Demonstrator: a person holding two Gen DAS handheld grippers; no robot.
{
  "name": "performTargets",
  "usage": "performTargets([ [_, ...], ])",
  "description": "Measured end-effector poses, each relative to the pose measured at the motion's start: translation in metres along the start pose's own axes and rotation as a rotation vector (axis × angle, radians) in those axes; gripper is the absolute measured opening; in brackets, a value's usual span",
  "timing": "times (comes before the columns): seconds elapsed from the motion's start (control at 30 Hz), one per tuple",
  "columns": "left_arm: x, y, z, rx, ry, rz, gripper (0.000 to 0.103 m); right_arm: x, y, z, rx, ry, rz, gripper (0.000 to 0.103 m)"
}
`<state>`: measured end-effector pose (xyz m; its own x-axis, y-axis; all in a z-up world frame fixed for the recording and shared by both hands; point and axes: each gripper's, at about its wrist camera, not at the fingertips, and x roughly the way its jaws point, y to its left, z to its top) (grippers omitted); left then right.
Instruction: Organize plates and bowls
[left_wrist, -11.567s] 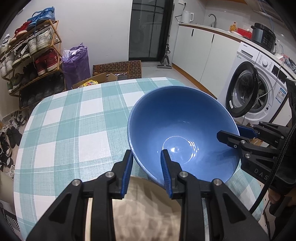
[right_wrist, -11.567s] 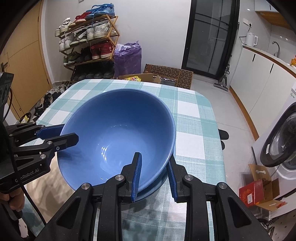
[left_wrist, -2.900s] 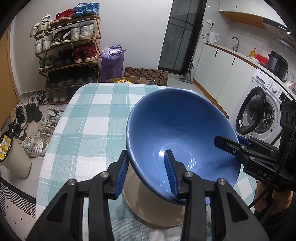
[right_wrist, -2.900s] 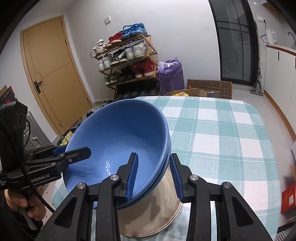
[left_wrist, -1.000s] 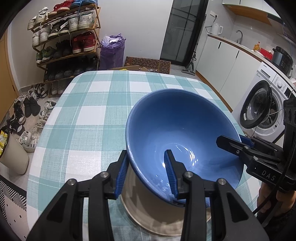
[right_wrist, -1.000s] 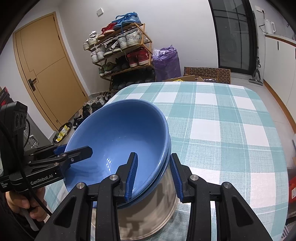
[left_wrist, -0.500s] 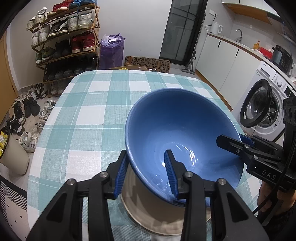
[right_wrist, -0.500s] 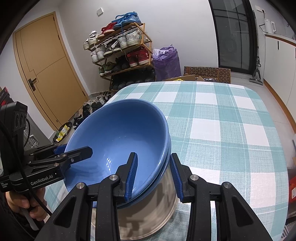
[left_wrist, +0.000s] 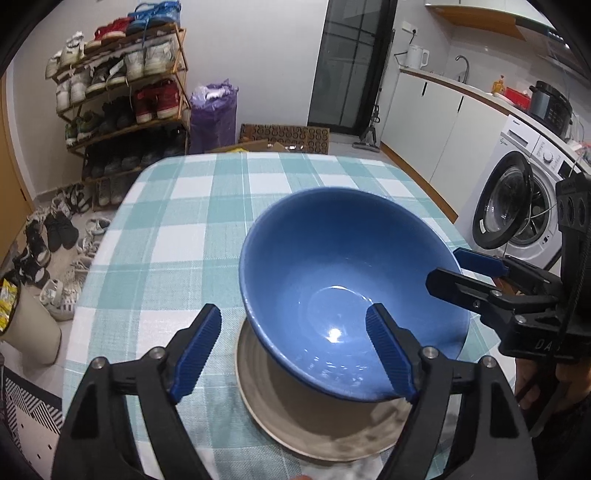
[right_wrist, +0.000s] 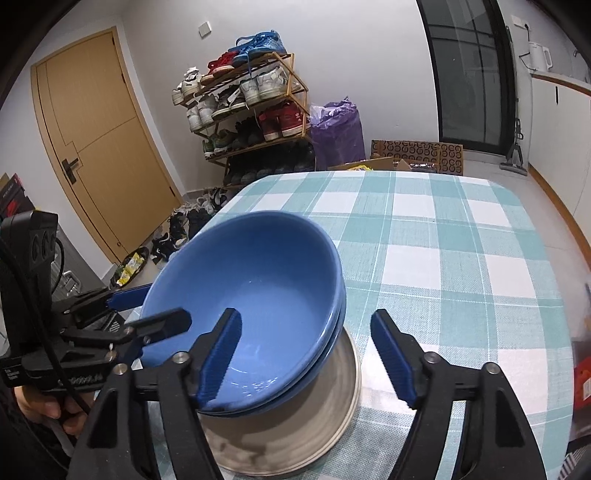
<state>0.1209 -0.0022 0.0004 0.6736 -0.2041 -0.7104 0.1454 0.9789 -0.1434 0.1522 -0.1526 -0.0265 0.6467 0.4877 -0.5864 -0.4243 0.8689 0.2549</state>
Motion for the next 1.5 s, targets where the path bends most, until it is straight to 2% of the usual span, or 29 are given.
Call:
performTargets([
  [0.03, -0.002, 0.001, 0.000, 0.003, -0.003, -0.004, 0.084, -0.001, -0.001, 0.000, 0.001, -0.003, 0.000, 0.087],
  [0.1, -0.005, 0.002, -0.001, 0.003, -0.017, -0.001, 0.103, -0.004, -0.002, -0.001, 0.000, -0.006, -0.001, 0.095],
  [0.13, -0.008, 0.003, -0.002, 0.005, -0.034, 0.004, 0.103, -0.005, -0.002, -0.002, -0.002, -0.008, 0.006, 0.102],
  [0.17, -0.009, 0.004, -0.002, 0.006, -0.045, 0.005, 0.103, -0.007, -0.002, -0.002, -0.006, -0.011, 0.012, 0.102],
  [0.43, -0.018, 0.010, -0.008, 0.016, -0.085, 0.014, 0.103, -0.016, 0.007, -0.008, -0.062, -0.031, -0.008, 0.102],
  [0.6, -0.027, 0.014, -0.013, 0.014, -0.118, 0.009, 0.103, -0.028, 0.009, -0.011, -0.069, -0.089, 0.004, 0.102],
  [0.8, -0.037, 0.015, -0.024, 0.032, -0.175, 0.036, 0.103, -0.042, 0.016, -0.019, -0.101, -0.146, 0.014, 0.102],
  [0.93, -0.047, 0.016, -0.032, 0.035, -0.230, 0.084, 0.103, -0.052, 0.019, -0.026, -0.105, -0.178, 0.029, 0.102],
  [1.13, -0.062, 0.016, -0.045, 0.044, -0.286, 0.096, 0.103, -0.065, 0.022, -0.037, -0.112, -0.203, 0.023, 0.102],
  [1.5, -0.080, 0.015, -0.063, 0.038, -0.344, 0.127, 0.103, -0.087, 0.023, -0.058, -0.125, -0.255, 0.012, 0.102],
])
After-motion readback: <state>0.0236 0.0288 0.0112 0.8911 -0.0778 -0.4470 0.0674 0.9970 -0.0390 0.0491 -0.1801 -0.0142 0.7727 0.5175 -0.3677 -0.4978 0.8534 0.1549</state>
